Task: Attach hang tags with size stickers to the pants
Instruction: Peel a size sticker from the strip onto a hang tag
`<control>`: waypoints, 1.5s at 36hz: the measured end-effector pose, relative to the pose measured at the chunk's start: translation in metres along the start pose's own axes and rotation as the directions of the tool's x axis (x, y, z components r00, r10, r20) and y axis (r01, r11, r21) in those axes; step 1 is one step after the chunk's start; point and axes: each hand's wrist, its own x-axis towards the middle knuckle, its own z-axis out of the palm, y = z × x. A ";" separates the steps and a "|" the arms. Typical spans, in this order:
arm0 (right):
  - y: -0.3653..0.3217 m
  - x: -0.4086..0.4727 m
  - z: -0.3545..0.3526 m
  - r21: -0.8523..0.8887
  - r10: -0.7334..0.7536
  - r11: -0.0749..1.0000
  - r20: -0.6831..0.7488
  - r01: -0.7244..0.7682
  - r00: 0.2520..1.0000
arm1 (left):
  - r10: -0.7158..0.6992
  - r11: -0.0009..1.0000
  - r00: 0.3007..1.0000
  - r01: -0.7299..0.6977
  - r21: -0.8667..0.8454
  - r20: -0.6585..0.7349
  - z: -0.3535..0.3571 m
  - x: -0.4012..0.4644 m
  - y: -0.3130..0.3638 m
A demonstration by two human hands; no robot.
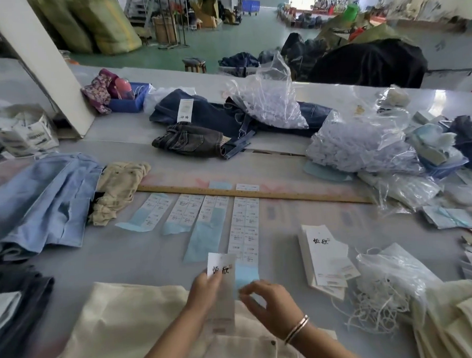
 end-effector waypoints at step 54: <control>0.035 0.268 0.060 -0.332 0.166 0.935 0.105 -0.123 0.980 | 0.610 0.394 0.774 -0.481 0.783 0.168 -0.052 0.121 -0.037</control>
